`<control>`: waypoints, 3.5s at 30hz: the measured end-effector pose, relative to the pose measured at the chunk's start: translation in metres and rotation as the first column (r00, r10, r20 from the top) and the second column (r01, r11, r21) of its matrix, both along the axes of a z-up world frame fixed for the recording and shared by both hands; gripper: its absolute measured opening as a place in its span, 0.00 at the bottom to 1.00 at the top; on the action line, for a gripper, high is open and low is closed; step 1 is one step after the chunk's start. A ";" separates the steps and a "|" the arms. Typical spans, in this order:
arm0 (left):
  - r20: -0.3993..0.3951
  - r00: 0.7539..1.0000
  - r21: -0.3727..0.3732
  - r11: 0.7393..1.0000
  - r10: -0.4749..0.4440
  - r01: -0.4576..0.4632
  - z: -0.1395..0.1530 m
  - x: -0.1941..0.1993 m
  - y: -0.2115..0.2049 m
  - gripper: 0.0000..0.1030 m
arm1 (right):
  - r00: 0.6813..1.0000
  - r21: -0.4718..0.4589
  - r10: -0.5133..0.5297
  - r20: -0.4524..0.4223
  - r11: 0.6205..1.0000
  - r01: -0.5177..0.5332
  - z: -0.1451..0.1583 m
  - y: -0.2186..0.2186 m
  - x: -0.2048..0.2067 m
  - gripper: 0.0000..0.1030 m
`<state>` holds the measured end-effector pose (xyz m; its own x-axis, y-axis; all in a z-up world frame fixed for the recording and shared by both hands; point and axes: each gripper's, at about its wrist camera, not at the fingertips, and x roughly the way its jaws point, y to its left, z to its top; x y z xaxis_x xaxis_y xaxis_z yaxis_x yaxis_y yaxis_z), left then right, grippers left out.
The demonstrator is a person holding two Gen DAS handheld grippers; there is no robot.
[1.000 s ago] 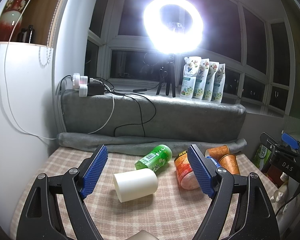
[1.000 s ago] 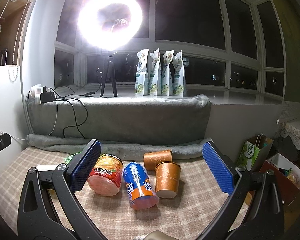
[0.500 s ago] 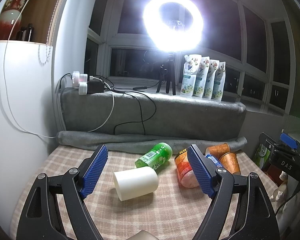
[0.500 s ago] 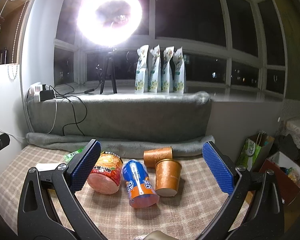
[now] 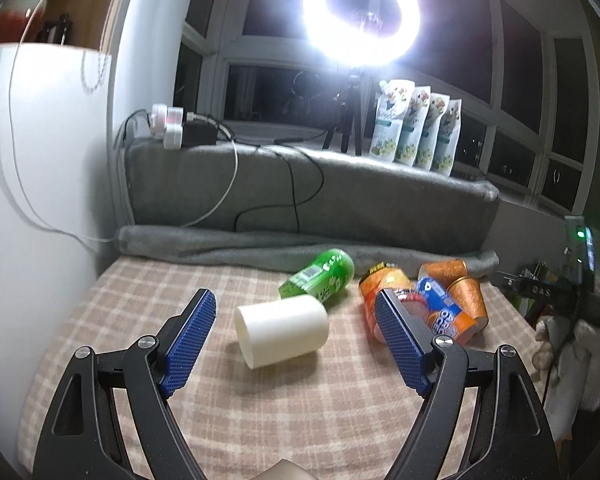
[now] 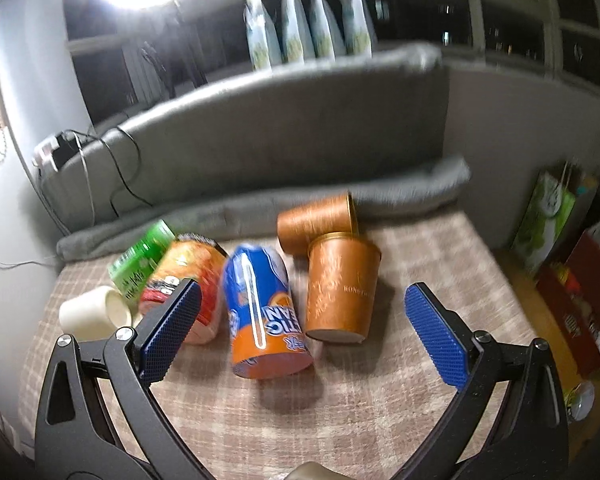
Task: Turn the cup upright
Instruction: 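Move the right tool to the upside-down copper cup and close around it, then lift the copper cup with the right tool and carry it toward the left tool, then set the cup down and close the left tool around it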
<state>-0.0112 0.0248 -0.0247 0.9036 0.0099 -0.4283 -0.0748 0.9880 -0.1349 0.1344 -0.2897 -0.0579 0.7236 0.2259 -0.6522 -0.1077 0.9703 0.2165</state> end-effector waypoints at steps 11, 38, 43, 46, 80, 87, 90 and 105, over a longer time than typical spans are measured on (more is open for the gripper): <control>-0.040 0.999 -0.021 1.000 0.012 -0.013 -0.007 0.000 0.010 0.79 | 0.984 0.068 -0.011 -0.181 0.997 0.023 -0.036 -0.018 0.053 0.90; -0.053 0.999 -0.037 0.999 0.005 -0.007 -0.010 -0.002 0.012 0.79 | 0.950 0.155 0.032 -0.309 0.988 0.017 -0.060 -0.035 0.083 0.60; -0.053 0.999 -0.040 0.999 0.009 -0.011 -0.009 -0.002 0.012 0.79 | 0.962 0.149 0.016 -0.272 0.988 0.026 -0.046 -0.044 0.072 0.60; -0.056 0.998 -0.039 0.999 0.009 -0.011 -0.009 -0.001 0.012 0.79 | 0.971 0.157 0.020 -0.238 0.987 0.019 -0.029 -0.047 0.059 0.60; -0.123 0.992 -0.068 0.997 -0.028 0.020 -0.026 0.006 0.006 0.79 | 0.874 0.238 0.408 -0.263 0.906 -0.351 -0.035 0.091 -0.037 0.60; -0.132 0.990 -0.073 0.997 -0.040 0.031 -0.029 0.007 0.004 0.79 | 0.864 0.235 0.412 -0.288 0.906 -0.353 -0.043 0.105 -0.036 0.61; -0.135 0.990 -0.076 0.997 -0.044 0.034 -0.029 0.008 0.004 0.79 | 0.860 0.230 0.414 -0.297 0.906 -0.356 -0.045 0.108 -0.034 0.62; -0.155 0.986 -0.101 0.994 -0.062 0.047 -0.036 0.011 0.001 0.79 | 0.868 0.245 0.416 -0.272 0.902 -0.356 -0.040 0.104 -0.032 0.71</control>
<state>-0.0004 0.0253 -0.0606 0.8226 -0.0861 -0.5620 -0.0492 0.9740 -0.2213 0.1021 -0.1858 -0.0975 0.3210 0.5802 -0.7485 -0.3639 0.8053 0.4682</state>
